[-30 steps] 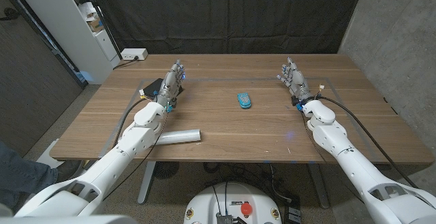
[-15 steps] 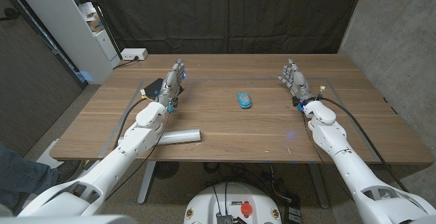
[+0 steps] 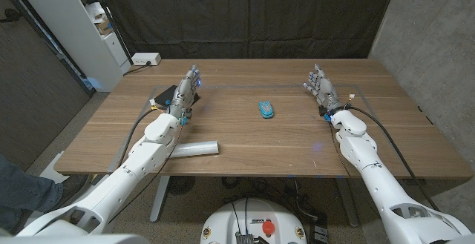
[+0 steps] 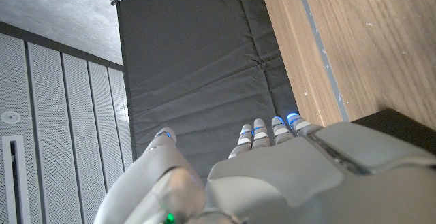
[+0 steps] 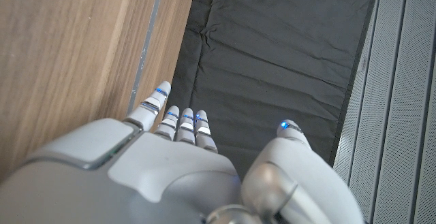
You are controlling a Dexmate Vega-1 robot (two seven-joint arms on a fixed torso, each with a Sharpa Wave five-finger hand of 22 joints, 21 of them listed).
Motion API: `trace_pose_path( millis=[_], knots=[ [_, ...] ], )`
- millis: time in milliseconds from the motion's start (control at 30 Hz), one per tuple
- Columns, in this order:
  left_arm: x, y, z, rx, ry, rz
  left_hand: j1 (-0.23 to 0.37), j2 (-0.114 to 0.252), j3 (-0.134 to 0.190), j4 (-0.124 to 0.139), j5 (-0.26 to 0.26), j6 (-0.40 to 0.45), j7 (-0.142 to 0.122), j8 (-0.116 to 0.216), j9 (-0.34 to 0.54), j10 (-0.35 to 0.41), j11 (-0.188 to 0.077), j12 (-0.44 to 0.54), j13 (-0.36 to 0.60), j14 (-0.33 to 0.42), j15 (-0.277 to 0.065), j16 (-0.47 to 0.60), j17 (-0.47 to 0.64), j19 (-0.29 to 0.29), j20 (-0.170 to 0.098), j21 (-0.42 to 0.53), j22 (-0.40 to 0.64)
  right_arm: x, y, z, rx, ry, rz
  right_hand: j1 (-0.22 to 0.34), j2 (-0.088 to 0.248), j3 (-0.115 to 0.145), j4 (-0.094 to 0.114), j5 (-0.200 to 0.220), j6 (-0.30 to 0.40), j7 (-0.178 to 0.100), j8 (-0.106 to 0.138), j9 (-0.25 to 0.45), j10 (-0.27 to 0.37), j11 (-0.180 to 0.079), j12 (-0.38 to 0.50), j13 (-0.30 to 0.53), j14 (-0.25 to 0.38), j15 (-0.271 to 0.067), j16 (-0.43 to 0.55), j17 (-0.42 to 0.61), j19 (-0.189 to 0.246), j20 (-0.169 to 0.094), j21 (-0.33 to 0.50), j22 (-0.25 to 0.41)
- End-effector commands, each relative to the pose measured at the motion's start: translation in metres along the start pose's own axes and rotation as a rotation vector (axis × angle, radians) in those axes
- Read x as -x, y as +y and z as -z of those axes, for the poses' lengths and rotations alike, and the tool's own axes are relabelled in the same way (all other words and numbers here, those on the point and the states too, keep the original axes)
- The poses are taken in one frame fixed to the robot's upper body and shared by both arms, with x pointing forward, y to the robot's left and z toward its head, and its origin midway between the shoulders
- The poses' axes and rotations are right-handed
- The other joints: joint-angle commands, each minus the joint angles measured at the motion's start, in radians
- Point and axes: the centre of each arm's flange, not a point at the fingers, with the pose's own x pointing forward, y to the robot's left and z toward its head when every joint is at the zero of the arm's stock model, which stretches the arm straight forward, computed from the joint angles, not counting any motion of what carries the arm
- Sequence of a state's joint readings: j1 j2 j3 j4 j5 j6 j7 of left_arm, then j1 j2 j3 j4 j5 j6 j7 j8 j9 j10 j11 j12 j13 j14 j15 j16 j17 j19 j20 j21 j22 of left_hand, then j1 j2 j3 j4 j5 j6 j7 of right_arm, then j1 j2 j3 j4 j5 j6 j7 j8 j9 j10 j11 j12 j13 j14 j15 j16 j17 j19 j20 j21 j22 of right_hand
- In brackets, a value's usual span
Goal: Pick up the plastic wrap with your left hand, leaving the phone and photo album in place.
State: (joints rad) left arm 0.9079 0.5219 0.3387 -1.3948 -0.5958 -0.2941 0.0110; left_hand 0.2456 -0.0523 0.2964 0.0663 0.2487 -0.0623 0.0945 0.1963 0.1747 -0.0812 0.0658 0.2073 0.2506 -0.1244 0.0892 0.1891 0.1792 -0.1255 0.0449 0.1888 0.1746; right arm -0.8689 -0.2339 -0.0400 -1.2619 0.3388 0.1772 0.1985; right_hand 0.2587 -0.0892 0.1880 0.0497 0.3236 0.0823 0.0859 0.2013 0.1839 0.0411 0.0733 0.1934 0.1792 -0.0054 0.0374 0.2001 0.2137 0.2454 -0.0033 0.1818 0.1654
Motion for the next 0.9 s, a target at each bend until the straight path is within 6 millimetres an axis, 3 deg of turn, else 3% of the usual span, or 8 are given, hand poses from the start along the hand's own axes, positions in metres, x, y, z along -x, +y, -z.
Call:
trace_pose_path(
  millis=[33,900],
  knots=[
    [0.016,0.005,-0.008,-0.016,-0.013,-0.005,0.007,0.002,0.004,-0.003,-0.001,0.009,0.004,0.002,0.004,0.006,0.005,0.004,-0.001,0.004,-0.003,0.004,0.001,-0.002,0.009,0.006,0.003,0.005,0.001,0.002,-0.011,-0.005,0.001,0.003,0.007,0.004,-0.001,0.004,0.006,-0.001,0.002,0.004,0.004,0.0,0.002,0.005,0.004,0.004,0.004,0.002,-0.002,0.0,0.005,0.005],
    [0.032,0.005,-0.014,-0.03,-0.051,0.002,0.014,0.01,0.007,-0.01,-0.007,0.023,0.005,0.003,0.004,0.016,0.005,0.007,-0.012,0.015,-0.005,0.005,0.001,-0.006,0.015,0.005,0.003,0.007,-0.004,0.001,-0.017,-0.013,0.027,0.0,0.012,-0.001,0.0,0.009,0.024,-0.005,0.005,0.004,0.031,0.009,0.01,0.006,0.027,-0.001,0.012,0.0,-0.004,-0.004,0.007,0.006]
  ],
)
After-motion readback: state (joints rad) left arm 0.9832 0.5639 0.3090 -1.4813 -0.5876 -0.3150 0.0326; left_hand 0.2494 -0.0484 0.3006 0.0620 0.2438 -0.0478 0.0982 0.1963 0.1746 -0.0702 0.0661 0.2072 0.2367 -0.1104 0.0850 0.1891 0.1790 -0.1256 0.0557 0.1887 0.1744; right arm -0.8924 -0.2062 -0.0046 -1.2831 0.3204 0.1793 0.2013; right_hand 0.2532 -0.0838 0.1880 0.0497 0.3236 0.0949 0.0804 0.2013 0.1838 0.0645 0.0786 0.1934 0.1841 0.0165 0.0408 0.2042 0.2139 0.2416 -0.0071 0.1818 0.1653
